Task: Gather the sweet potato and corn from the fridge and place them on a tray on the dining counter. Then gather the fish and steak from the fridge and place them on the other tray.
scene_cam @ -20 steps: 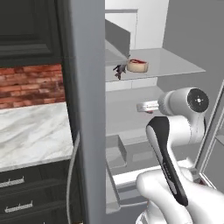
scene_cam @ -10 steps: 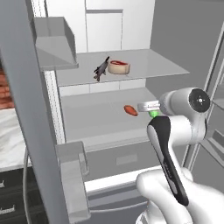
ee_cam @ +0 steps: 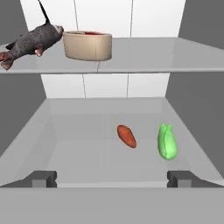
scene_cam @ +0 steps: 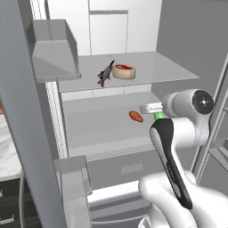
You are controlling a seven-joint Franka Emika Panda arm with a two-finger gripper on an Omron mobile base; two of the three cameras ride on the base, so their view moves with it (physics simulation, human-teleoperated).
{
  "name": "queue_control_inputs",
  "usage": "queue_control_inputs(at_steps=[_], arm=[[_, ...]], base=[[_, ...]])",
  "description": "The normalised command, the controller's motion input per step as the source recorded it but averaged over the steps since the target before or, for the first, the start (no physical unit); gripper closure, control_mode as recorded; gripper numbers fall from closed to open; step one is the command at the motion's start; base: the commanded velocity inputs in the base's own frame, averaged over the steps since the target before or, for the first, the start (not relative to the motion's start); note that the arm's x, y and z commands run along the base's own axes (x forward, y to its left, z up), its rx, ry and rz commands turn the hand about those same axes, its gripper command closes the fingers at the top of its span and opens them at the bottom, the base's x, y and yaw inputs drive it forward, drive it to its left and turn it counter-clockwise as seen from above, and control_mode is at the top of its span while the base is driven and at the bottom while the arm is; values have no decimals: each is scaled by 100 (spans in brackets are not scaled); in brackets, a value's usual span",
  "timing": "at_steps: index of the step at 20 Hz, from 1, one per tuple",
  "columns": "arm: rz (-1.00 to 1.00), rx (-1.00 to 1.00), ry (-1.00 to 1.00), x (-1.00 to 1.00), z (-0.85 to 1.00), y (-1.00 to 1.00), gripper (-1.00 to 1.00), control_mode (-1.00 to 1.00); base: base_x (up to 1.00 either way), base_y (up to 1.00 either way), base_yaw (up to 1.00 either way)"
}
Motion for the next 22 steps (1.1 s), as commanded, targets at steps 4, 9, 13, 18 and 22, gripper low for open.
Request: queue_control_inputs(at_steps=[4,9,13,18,22], arm=[[0,0,2,6,-10,0,-100,-100],[3,-2,19,21,-78,2,-100,-100],[1,-9,22,1,-64,3,-100,-100],[1,-1,13,15,-29,-15,-100,-100],[5,0,4,44,-13,-22,-100,-100]], base=[[21,0,0],[0,0,0],[0,0,0],[0,0,0],[0,0,0]])
